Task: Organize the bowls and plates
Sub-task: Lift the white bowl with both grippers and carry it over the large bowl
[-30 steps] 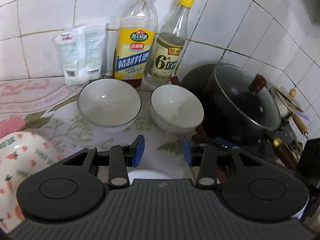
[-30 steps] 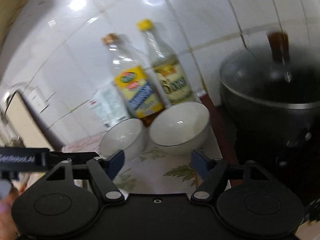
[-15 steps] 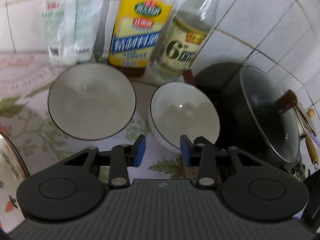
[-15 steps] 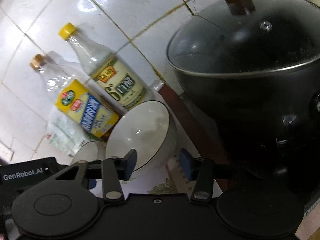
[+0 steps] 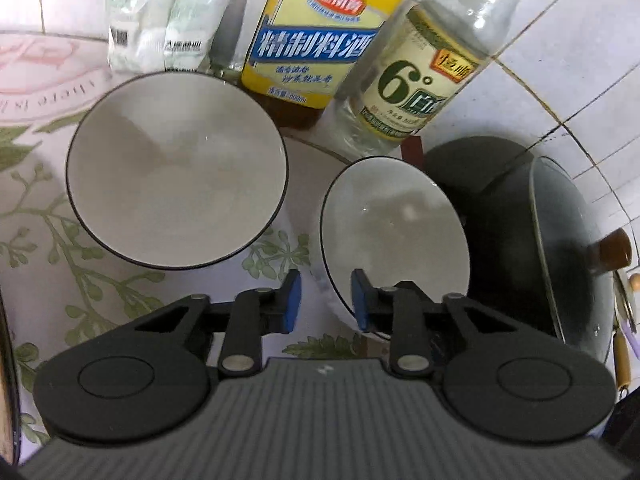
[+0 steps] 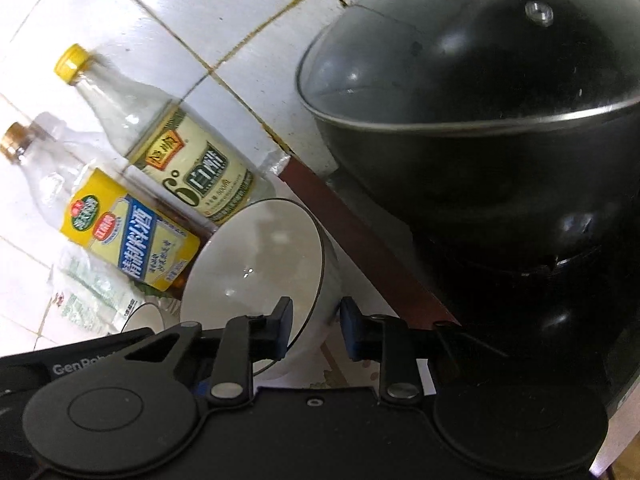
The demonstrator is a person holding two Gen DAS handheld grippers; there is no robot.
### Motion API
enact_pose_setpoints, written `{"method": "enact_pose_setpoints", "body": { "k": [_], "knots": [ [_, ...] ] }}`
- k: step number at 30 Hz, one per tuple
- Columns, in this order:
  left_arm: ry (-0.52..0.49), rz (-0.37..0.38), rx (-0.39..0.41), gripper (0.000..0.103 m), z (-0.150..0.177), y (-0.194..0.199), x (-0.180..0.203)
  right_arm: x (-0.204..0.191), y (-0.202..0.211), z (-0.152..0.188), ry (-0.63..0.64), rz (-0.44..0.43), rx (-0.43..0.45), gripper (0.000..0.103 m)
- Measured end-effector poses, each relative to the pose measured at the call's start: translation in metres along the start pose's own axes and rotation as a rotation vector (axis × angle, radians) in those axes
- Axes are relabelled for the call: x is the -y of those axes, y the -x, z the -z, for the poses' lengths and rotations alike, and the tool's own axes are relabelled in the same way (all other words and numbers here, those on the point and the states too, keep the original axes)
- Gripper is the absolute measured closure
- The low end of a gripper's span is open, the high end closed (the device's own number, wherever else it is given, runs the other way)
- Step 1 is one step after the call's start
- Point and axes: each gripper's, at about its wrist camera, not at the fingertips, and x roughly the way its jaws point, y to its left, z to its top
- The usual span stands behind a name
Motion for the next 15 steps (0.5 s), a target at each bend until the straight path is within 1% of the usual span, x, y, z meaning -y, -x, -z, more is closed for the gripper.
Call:
{"method": "enact_pose_setpoints", "body": {
  "k": [1,2,4,7,11,15],
  "knots": [
    [0.0,0.008,-0.005,0.085,0.0,-0.002,-0.001,0.001,-0.003,-0.001,-0.012,-0.001,-0.012,0.074],
    [-0.005,0.005,-0.005,0.086,0.0,-0.002,0.0,0.002,-0.005,0.0,-0.019,0.0,-0.019,0.077],
    [-0.017,0.006,-0.005,0.087,0.0,-0.002,0.001,0.001,-0.008,-0.001,-0.025,0.005,-0.023,0.078],
    [-0.072,-0.029,-0.024,0.089,0.002,-0.003,0.006,0.0,-0.006,0.001,-0.037,0.015,-0.028,0.082],
    [-0.116,-0.049,-0.038,0.089,0.005,0.005,0.01,0.0,0.002,0.006,-0.054,0.01,-0.047,0.082],
    [-0.159,-0.061,-0.034,0.089,0.012,0.023,0.014,0.004,0.016,0.01,-0.105,0.003,-0.087,0.082]
  ]
}}
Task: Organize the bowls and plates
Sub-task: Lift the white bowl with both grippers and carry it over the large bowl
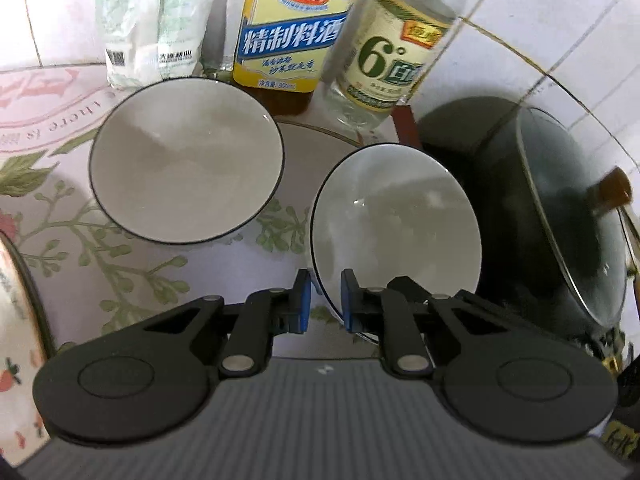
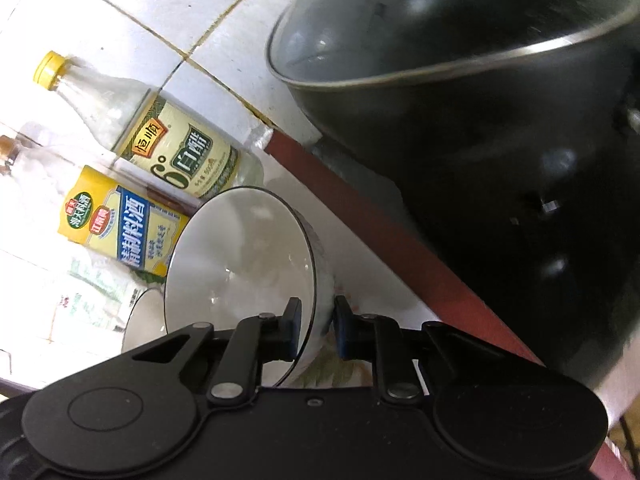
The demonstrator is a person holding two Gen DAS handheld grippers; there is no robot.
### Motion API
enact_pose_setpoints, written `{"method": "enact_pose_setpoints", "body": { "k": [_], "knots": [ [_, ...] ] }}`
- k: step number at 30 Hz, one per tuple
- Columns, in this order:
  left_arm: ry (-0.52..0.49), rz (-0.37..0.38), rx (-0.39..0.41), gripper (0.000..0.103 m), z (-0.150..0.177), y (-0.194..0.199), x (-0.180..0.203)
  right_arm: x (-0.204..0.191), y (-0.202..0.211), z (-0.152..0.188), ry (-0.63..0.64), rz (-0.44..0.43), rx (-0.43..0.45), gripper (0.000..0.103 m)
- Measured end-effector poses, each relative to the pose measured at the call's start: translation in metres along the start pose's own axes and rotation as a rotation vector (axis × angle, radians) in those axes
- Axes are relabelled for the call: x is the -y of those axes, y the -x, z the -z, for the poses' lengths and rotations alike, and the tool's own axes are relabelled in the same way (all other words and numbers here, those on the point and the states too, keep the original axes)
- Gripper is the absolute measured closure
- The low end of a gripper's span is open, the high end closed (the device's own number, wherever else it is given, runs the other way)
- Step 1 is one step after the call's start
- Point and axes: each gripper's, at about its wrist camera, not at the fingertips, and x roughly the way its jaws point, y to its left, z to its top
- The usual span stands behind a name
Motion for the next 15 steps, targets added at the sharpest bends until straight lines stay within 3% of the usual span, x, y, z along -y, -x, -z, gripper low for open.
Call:
{"method": "enact_pose_setpoints", "body": {
  "k": [8,15],
  "knots": [
    [-0.081,0.007,0.019,0.089,0.014,0.048,0.009,-0.006,0.045,0.011,-0.032,-0.037,-0.003,0.083],
    [-0.108,0.007,0.024,0.089,0.036,0.088,0.002,-0.018,0.083,0.033,0.012,-0.067,-0.004,0.083]
  ]
}}
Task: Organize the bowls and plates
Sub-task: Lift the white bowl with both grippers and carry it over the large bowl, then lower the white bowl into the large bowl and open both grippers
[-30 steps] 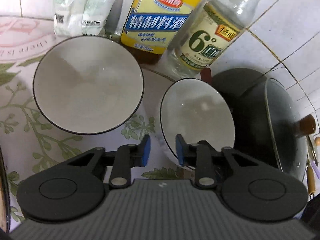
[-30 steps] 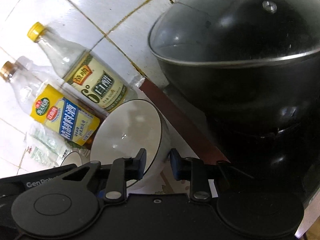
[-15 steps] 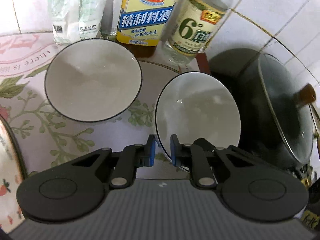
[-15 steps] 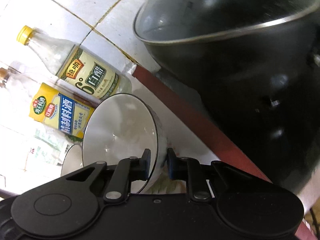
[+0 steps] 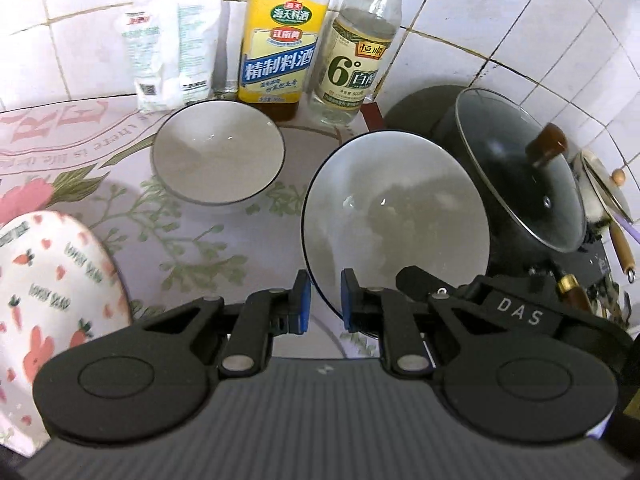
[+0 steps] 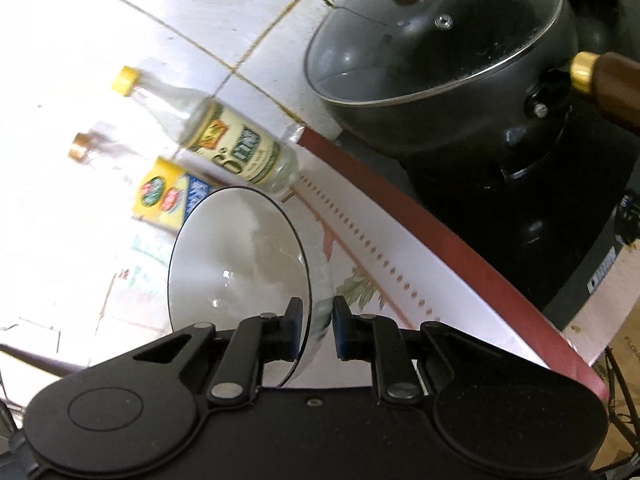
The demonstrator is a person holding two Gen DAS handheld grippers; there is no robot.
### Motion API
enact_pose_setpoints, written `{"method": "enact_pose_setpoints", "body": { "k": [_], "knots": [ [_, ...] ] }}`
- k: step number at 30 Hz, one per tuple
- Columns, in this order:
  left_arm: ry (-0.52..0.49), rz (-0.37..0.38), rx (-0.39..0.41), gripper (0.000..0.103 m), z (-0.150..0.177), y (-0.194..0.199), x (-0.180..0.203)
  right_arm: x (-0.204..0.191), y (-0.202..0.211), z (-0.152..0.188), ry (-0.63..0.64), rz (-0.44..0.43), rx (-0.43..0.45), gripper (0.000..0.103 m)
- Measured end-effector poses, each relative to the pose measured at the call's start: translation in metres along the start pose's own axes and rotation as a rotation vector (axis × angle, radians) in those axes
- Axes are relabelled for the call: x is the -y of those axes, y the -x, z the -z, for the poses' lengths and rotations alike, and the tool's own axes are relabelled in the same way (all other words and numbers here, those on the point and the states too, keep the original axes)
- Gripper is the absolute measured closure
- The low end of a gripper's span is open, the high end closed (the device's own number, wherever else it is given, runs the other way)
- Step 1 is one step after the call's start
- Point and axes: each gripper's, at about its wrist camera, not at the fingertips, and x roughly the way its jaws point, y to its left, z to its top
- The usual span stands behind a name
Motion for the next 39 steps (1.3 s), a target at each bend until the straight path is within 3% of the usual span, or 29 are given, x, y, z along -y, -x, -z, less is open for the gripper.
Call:
{"method": "enact_pose_setpoints", "body": {
  "k": [16,33,39],
  "knots": [
    [-0.037,-0.01,0.042,0.089,0.046,0.064,-0.012,-0.008,0.053,0.05,0.076,-0.019,-0.02,0.083],
    [0.016,-0.012,-0.021,0.09,0.082,0.062,-0.045,-0.006,0.056,0.09,0.179,0.03,-0.049,0.082],
    [0.077,0.04,-0.029,0.09,0.086,0.056,-0.064,-0.012,0.051,0.1,0.273,0.048,-0.04,0.081]
  ]
}}
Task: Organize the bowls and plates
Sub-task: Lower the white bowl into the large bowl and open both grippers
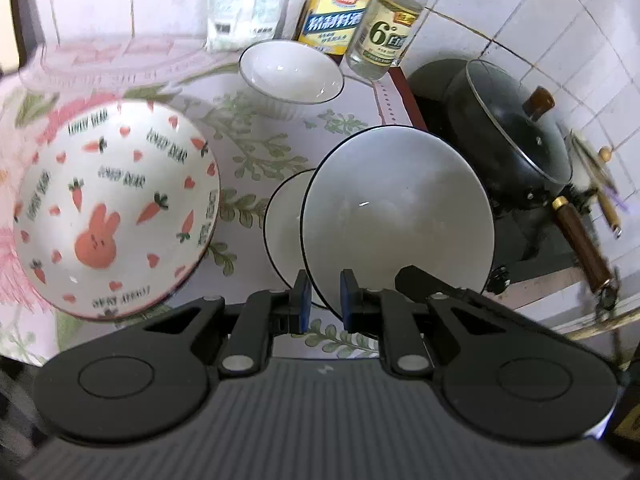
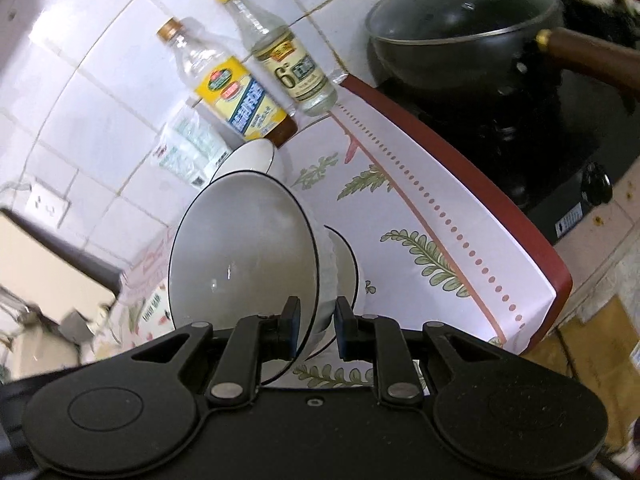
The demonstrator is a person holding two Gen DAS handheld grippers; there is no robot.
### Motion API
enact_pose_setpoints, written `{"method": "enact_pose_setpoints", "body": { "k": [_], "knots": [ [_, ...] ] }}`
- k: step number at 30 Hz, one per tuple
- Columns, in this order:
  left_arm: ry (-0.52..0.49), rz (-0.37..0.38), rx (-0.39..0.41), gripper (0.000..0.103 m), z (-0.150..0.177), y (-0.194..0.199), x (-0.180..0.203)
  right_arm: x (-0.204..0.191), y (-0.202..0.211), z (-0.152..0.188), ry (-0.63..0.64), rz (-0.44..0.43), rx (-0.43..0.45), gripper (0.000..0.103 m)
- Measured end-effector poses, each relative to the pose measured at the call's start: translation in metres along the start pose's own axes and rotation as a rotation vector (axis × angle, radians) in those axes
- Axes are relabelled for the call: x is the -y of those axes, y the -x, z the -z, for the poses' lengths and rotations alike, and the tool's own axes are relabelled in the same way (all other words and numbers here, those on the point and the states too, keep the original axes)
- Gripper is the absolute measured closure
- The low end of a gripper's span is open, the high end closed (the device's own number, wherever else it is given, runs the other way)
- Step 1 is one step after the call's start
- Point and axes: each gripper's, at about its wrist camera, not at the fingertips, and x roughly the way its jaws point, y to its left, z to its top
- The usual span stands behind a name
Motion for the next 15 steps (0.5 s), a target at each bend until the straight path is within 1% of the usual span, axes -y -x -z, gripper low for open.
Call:
{"method": "enact_pose_setpoints", "body": {
  "k": [4,8,12,15],
  "knots": [
    [0.027,0.017,-0.014,0.09,0.0,-0.006,-0.011,-0.004,-0.003,0.002,0.03,0.001,0.019,0.081],
    [0.025,-0.001,-0.01,0.09,-0.001,-0.011,-0.014,-0.009,-0.011,0.002,0.068,0.009,0.015,0.081],
    [0.042,0.003,-0.033,0.09,-0.002,-0.02,-0.019,-0.013,-0.018,0.005,0.126,0.041,0.016,0.081],
    [0.076,0.015,-0.056,0.09,-0.001,-0.026,-0.024,-0.018,-0.023,0.011,0.194,0.089,0.035,0.081]
  ]
}}
